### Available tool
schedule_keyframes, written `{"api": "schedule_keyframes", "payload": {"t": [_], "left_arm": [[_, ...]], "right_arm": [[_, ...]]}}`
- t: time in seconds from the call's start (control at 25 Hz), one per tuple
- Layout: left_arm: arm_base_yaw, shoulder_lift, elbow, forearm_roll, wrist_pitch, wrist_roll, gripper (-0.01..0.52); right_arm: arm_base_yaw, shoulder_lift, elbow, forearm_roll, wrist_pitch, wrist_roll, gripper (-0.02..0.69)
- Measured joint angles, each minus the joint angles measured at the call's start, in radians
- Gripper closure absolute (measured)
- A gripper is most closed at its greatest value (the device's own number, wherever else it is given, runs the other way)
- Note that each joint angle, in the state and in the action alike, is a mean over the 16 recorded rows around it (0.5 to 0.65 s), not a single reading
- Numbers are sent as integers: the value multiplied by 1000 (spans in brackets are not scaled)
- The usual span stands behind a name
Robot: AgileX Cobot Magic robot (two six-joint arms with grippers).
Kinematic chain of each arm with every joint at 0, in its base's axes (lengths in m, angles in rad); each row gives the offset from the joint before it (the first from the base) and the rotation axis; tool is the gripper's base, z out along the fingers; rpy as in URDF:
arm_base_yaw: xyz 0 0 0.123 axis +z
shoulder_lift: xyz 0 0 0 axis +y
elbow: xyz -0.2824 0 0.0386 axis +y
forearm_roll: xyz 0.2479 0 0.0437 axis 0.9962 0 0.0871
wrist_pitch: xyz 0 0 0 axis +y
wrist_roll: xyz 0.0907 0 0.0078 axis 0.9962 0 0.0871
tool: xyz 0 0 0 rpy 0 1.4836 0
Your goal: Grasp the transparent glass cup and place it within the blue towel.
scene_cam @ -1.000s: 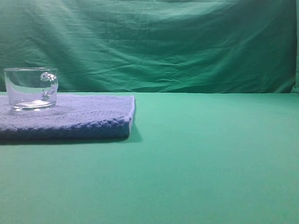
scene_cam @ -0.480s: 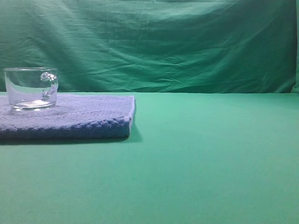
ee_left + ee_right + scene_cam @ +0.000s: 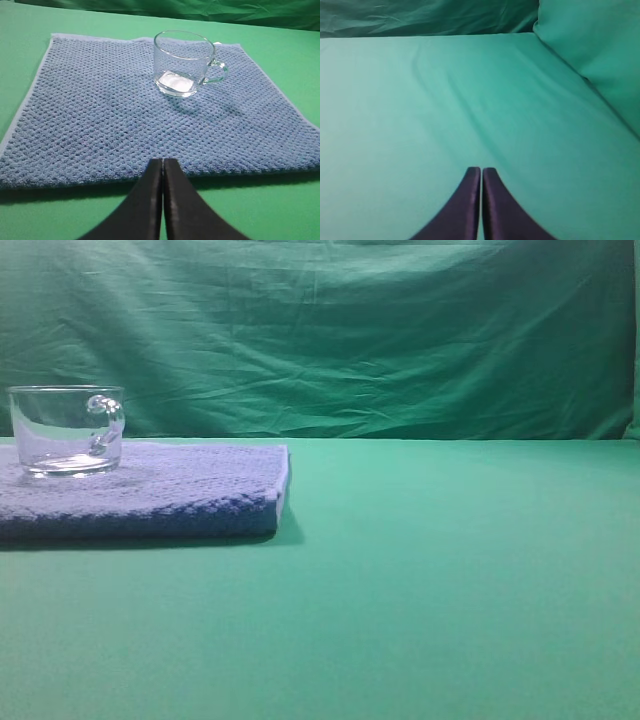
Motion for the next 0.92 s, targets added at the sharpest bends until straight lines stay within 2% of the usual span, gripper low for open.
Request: {"api": "schedule_keyframes", "payload": {"t": [0.92], "left_arm": [[0, 0, 0, 0, 0, 0, 514]], "right_arm": [[0, 0, 0, -1, 4, -7, 665]]}}
